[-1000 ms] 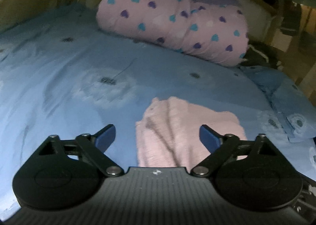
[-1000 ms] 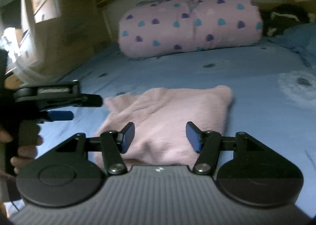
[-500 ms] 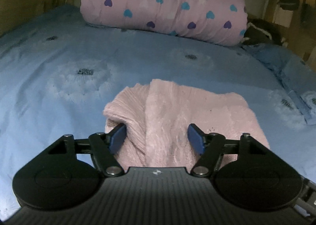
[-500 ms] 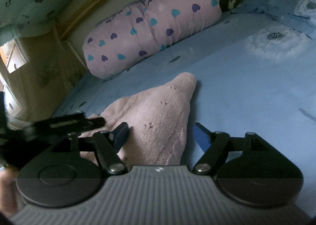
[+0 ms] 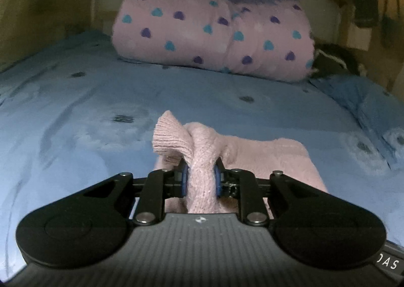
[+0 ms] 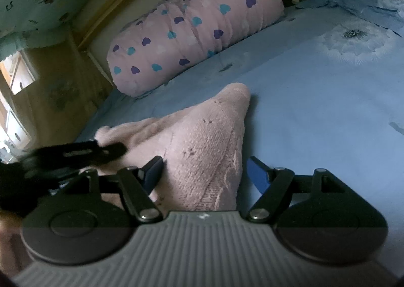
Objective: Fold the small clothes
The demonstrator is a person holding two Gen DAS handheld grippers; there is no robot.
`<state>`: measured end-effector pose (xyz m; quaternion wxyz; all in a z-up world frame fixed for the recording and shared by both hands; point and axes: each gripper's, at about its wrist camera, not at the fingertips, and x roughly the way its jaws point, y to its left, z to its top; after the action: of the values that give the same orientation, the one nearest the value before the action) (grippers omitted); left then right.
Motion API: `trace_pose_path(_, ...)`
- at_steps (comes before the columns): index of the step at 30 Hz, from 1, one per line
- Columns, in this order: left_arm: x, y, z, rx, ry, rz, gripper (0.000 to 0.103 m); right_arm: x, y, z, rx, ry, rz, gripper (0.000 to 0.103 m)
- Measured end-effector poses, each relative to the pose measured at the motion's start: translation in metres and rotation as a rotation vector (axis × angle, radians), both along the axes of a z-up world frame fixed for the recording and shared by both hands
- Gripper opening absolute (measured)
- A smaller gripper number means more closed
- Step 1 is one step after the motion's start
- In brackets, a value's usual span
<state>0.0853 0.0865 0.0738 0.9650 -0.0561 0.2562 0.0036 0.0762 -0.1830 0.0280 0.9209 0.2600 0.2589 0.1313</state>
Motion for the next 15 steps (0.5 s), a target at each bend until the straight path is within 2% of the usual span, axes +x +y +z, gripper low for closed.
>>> trace_pose_path(5,0.002,0.026,-0.013,-0.045,0.083,0.029,0.025,-0.004,0.007,0.004,-0.013,-0.016,0.059,0.076)
trace_pose_path(8,-0.001,0.034,-0.017,-0.03,0.082,0.014,0.043,-0.006,0.015,0.005,-0.058,-0.021,0.087,0.076)
trace_pose_path(10,-0.005,0.036,-0.018,0.0,0.075,0.03,0.071,-0.005,0.018,0.005,-0.071,-0.007,0.097,0.076)
trace_pose_path(12,-0.006,0.039,-0.02,0.003,0.082,0.063,0.082,-0.003,0.016,0.004,-0.051,0.014,0.098,0.076)
trace_pose_path(15,-0.004,0.049,-0.023,-0.076,0.114,0.048,0.082,0.001,0.009,0.004,0.014,0.055,0.083,0.078)
